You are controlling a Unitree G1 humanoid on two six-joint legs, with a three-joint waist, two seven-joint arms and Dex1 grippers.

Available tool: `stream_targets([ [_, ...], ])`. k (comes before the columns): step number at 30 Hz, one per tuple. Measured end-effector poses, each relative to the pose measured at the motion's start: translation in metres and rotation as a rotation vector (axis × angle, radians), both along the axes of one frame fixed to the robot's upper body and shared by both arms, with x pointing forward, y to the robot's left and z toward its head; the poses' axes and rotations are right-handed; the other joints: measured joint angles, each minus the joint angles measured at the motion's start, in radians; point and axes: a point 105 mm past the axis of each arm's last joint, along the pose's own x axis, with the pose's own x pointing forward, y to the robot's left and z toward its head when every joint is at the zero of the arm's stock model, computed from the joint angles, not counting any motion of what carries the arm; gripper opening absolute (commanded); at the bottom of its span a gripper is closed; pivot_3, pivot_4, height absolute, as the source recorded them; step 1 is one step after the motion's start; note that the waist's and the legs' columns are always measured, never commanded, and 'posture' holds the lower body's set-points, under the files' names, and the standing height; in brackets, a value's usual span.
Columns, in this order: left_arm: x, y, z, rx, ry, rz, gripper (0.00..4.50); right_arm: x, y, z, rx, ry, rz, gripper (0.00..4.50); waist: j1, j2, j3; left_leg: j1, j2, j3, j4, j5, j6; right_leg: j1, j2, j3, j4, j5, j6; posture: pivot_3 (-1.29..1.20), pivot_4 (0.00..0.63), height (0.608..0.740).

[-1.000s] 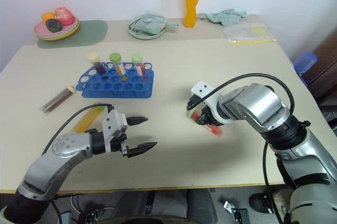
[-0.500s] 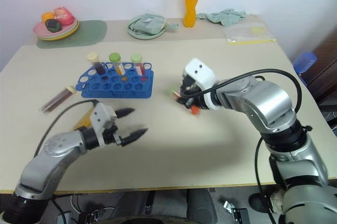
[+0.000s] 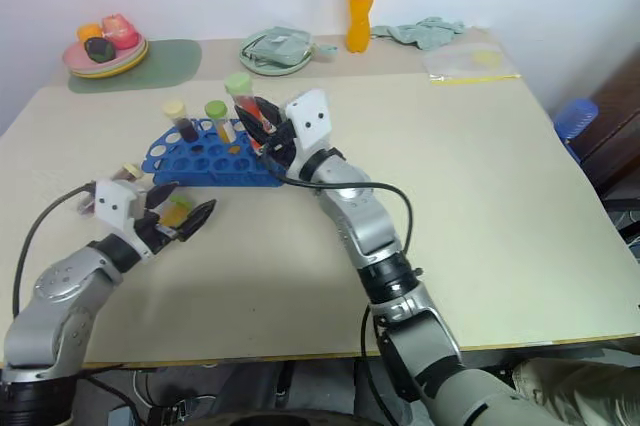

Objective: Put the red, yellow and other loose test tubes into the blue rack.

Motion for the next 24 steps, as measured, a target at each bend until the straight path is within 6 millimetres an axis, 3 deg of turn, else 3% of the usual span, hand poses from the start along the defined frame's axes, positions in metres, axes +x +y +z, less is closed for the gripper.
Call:
stream_targets([
  [4,0.000,0.012,0.001,0.003,-0.015,0.040,4.50,0.004,0.011,-0.021,-0.023,0.019,0.005,0.75,-0.009,0.000,0.000,0.000,0.000,-0.001,0.000,0.000,0.000,0.000,0.000,0.000,0.000,0.000,0.000,0.00,0.150,0.740],
  [10,-0.001,0.015,-0.002,-0.006,-0.025,0.050,4.50,0.018,0.013,-0.038,-0.078,0.025,-0.044,0.75,-0.017,0.000,0.000,0.000,0.000,-0.001,-0.001,0.001,-0.001,0.000,0.001,0.000,0.001,0.000,0.000,0.00,0.150,0.740],
  [15,-0.002,0.015,-0.008,-0.009,-0.013,0.048,4.50,0.029,0.010,-0.036,-0.090,0.001,-0.088,0.75,-0.017,0.001,0.000,0.000,0.001,-0.001,-0.001,0.001,-0.002,0.000,0.001,0.000,0.001,0.000,0.000,0.00,0.150,0.740],
  [24,-0.001,0.009,-0.011,-0.011,-0.004,0.022,4.50,0.028,0.015,-0.037,-0.100,-0.019,-0.040,0.75,-0.018,0.001,0.000,0.001,0.001,-0.001,-0.001,0.001,-0.001,0.000,0.001,0.000,0.001,0.000,-0.001,0.00,0.150,0.740],
])
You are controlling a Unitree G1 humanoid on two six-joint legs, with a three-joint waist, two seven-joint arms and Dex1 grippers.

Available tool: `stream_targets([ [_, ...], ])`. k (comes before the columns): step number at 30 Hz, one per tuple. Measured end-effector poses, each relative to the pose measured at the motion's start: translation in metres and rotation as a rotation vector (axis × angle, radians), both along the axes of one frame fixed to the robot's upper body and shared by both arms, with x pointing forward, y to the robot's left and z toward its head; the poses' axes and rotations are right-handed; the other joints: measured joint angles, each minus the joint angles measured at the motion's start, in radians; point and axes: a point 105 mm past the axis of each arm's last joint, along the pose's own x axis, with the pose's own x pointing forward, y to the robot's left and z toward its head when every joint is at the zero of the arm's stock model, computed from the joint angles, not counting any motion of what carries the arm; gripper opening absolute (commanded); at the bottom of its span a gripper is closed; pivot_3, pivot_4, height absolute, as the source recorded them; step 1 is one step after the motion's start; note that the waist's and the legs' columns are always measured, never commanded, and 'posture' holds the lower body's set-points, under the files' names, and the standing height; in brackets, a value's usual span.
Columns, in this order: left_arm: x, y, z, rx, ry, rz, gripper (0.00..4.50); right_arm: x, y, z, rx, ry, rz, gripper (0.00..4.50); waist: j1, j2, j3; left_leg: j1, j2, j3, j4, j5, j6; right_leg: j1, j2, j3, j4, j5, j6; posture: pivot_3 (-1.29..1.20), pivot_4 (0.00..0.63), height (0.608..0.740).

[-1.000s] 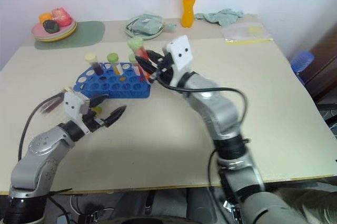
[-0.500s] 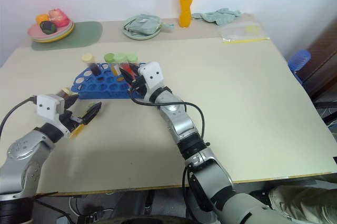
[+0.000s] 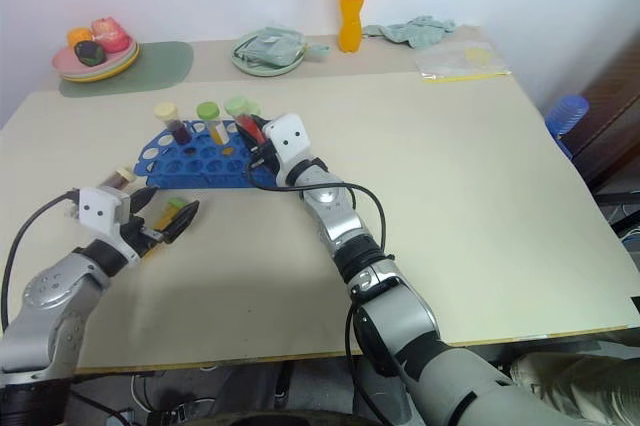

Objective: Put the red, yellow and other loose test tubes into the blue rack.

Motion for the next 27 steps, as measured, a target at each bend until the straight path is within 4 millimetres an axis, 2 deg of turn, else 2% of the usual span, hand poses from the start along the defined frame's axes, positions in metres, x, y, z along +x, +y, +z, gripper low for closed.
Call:
stream_targets([
  [27,0.000,-0.003,-0.001,-0.002,0.009,-0.012,4.50,-0.002,0.014,-0.006,-0.031,0.026,0.057,0.75,0.000,0.000,0.000,0.000,0.000,0.000,0.000,0.000,0.000,-0.001,0.000,0.000,0.000,0.000,0.000,0.00,0.150,0.740],
])
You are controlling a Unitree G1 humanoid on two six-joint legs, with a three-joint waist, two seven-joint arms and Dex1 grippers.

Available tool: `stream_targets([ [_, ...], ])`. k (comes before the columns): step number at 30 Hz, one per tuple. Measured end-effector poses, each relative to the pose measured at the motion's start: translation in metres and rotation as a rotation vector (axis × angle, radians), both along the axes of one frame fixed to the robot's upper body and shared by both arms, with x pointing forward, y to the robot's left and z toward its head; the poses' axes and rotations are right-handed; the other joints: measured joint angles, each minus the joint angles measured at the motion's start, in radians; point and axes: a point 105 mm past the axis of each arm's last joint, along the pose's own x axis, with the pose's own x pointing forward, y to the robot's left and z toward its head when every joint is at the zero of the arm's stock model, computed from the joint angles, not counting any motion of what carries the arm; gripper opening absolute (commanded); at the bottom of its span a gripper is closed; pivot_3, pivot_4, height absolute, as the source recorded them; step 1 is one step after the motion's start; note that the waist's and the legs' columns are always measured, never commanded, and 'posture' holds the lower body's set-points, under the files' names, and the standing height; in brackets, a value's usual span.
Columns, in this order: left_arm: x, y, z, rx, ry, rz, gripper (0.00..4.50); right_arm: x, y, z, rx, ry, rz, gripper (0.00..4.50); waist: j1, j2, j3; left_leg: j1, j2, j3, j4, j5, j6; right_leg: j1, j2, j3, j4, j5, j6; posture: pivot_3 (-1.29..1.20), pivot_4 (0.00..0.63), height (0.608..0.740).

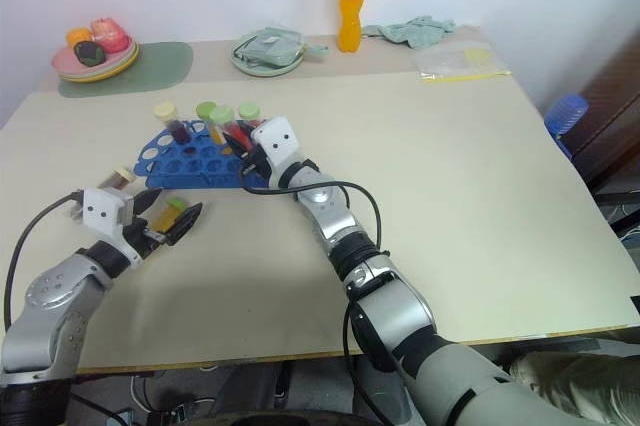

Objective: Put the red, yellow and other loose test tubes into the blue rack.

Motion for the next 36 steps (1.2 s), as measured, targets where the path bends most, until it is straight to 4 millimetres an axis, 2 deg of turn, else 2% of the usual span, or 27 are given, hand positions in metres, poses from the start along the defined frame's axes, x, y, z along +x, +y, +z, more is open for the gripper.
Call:
stream_targets([
  [8,0.001,0.000,-0.001,-0.002,0.006,0.002,4.50,0.000,0.001,0.000,0.002,0.006,0.008,0.75,-0.002,0.000,0.000,0.000,0.000,0.000,0.000,0.000,0.000,0.000,0.000,0.000,0.000,0.000,0.000,0.00,0.150,0.740],
  [13,0.000,0.000,-0.002,-0.007,0.009,0.006,4.50,-0.003,0.003,-0.001,0.002,0.008,0.036,3.26,-0.001,0.000,0.000,0.000,0.000,0.000,0.000,0.000,0.000,0.000,0.000,0.000,0.000,0.000,0.000,0.00,0.150,0.740],
  [15,0.000,0.000,-0.002,-0.007,0.010,0.008,4.50,-0.005,0.003,0.005,0.022,-0.005,0.048,4.33,-0.001,0.000,0.000,0.000,0.000,0.000,0.000,0.000,0.000,0.000,0.000,0.000,0.000,0.000,0.000,0.00,0.150,0.740],
  [21,0.000,-0.003,0.002,-0.003,-0.001,0.005,4.50,-0.014,0.003,0.040,0.098,-0.122,0.068,4.43,0.000,0.000,0.000,0.000,0.000,0.000,0.000,0.000,0.000,-0.001,0.000,0.000,0.000,0.000,0.000,0.00,0.150,0.740],
  [24,0.000,-0.005,0.005,-0.001,-0.006,0.003,4.50,-0.021,-0.005,0.053,0.136,-0.168,0.065,4.43,0.002,0.000,0.000,0.000,0.000,0.000,0.000,0.000,0.000,-0.001,0.000,0.000,0.000,0.000,0.000,0.00,0.150,0.740],
  [25,0.000,-0.005,0.005,0.000,-0.005,0.005,4.50,-0.023,-0.008,0.052,0.146,-0.167,0.060,4.43,0.003,0.000,0.000,0.000,0.000,0.000,0.000,0.000,0.000,-0.001,0.000,0.000,0.000,0.000,0.000,0.00,0.150,0.740],
  [29,0.001,-0.009,0.009,0.001,-0.001,0.009,4.50,-0.026,-0.020,0.018,0.102,-0.039,0.017,4.43,0.003,0.000,0.000,0.000,0.000,0.000,0.000,0.000,0.000,0.000,0.000,0.000,0.000,0.000,0.000,0.00,0.150,0.740],
  [30,0.002,-0.011,0.011,0.002,-0.004,0.006,4.50,-0.025,-0.023,0.016,0.067,-0.028,0.008,4.43,0.003,0.000,0.000,0.000,0.000,0.000,0.000,0.000,0.000,0.000,0.000,0.000,0.000,0.000,0.000,0.00,0.150,0.740],
  [36,0.003,-0.016,0.013,0.001,0.006,-0.004,4.50,-0.020,-0.044,0.032,-0.126,-0.072,-0.050,4.43,0.001,0.000,0.000,0.000,0.000,0.000,0.000,0.000,0.000,0.001,0.000,0.000,0.000,0.000,0.000,0.00,0.150,0.740],
])
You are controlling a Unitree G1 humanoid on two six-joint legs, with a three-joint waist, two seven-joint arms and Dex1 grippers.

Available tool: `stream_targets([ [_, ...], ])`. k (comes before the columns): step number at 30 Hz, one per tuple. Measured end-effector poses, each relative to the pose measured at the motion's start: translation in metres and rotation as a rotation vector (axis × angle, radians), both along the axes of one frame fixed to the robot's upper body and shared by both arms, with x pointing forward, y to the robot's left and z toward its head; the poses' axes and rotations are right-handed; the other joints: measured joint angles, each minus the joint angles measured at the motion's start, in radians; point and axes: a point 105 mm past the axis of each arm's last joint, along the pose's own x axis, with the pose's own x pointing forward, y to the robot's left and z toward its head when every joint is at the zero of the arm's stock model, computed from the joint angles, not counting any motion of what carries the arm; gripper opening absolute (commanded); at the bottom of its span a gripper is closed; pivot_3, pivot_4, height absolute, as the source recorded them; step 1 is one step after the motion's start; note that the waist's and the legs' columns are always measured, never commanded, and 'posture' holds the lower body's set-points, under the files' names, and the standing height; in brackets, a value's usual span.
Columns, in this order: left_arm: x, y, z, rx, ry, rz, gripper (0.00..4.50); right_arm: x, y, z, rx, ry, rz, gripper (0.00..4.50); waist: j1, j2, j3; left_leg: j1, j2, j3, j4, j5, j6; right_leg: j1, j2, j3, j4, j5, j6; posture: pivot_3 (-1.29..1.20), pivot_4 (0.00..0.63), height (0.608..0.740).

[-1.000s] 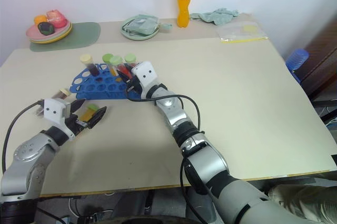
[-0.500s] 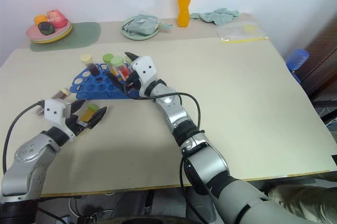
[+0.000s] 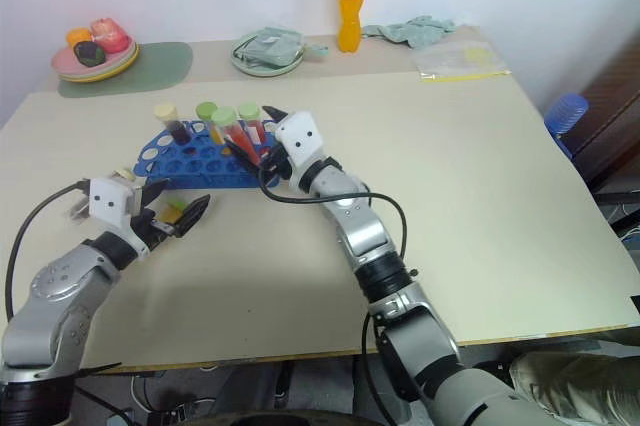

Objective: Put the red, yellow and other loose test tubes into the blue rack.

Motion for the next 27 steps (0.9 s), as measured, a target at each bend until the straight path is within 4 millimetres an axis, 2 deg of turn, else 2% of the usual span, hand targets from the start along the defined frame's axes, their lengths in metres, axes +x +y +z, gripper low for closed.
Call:
stream_targets([
  [10,0.000,-0.002,-0.004,-0.002,0.007,-0.015,4.50,-0.004,0.011,-0.018,-0.111,0.253,-0.007,4.43,0.001,0.000,0.000,0.000,0.000,0.000,0.000,0.000,0.000,0.000,0.000,0.000,0.000,0.000,0.000,0.00,0.150,0.740],
  [17,-0.003,0.004,-0.014,-0.005,0.023,-0.011,4.50,0.002,0.025,-0.006,-0.084,0.384,-0.010,4.43,0.004,0.000,0.000,0.000,0.000,0.000,0.000,0.000,0.000,-0.002,-0.001,0.000,-0.001,0.000,0.000,0.00,0.150,0.740],
  [26,-0.003,0.004,-0.013,-0.003,0.016,-0.009,4.50,0.010,0.031,-0.009,-0.065,0.507,-0.018,4.43,0.002,0.000,0.000,0.000,0.000,0.000,-0.001,0.000,0.000,-0.002,-0.001,0.000,-0.001,0.000,0.000,0.00,0.150,0.740],
  [27,-0.003,0.004,-0.013,-0.003,0.016,-0.008,4.50,0.011,0.031,-0.010,-0.067,0.513,-0.020,4.19,0.002,0.000,0.000,0.000,0.000,0.000,-0.001,0.000,0.000,-0.002,-0.001,0.000,-0.001,0.000,0.000,0.00,0.150,0.740],
])
